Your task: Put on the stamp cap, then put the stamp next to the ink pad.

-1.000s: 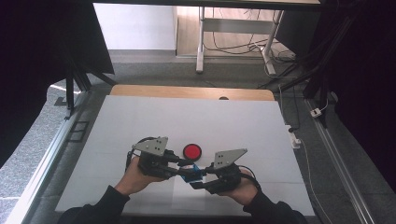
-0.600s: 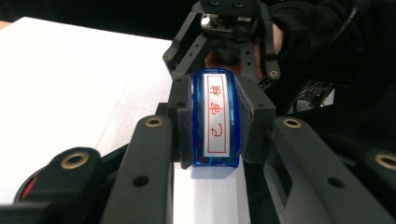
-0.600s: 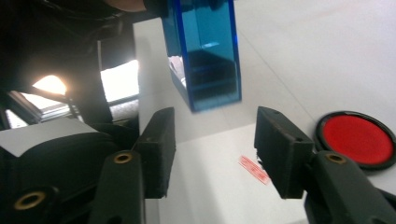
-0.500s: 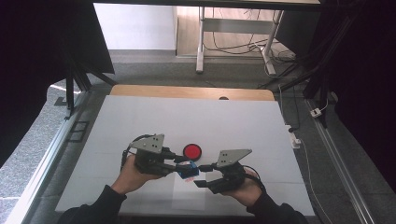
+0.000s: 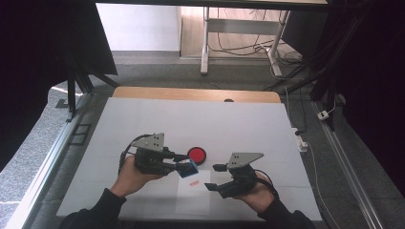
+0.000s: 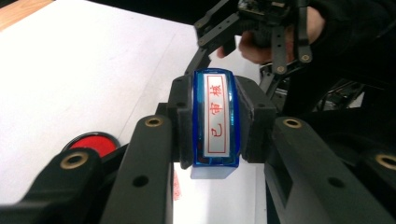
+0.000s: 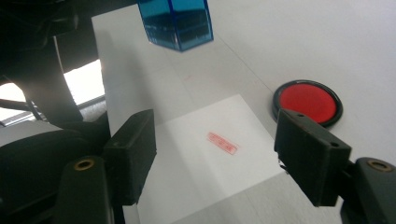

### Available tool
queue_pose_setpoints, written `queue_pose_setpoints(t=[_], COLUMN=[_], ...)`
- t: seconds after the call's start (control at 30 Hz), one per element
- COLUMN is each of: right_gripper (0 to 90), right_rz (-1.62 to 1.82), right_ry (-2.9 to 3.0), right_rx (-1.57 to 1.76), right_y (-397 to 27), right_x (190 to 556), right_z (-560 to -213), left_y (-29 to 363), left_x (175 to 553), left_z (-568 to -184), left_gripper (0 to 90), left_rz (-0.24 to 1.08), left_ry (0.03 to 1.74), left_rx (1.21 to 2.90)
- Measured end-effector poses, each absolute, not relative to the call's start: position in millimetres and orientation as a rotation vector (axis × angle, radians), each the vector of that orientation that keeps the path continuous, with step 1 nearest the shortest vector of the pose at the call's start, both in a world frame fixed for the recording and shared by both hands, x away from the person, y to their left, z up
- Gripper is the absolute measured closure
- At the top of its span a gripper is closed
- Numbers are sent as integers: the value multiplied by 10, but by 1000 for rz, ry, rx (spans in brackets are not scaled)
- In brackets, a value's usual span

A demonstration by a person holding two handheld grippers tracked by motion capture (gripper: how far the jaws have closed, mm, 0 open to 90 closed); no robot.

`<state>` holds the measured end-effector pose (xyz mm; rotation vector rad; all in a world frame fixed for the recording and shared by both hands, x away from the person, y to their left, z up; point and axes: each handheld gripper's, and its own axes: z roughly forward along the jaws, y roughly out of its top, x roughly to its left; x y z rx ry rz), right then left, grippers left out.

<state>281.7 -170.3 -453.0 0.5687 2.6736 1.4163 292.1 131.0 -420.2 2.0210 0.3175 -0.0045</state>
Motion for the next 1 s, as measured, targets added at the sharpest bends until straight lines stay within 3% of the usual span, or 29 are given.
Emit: queue_pose_setpoints(t=[0.4, 1.0], right_gripper=[230, 65], right_rz=[1332, 1293], right_ry=[2646, 2588], right_rx=[632, 753], right_y=[-1834, -1994], right_x=[2799, 2776], right_z=[-4545, -4552], left_y=[1387, 1482], left_x=[2945, 2995], left_z=[-4176, -4183], left_gripper=[700, 699], left_rz=[42, 128], left_ry=[388, 486], left_rx=[2040, 2086])
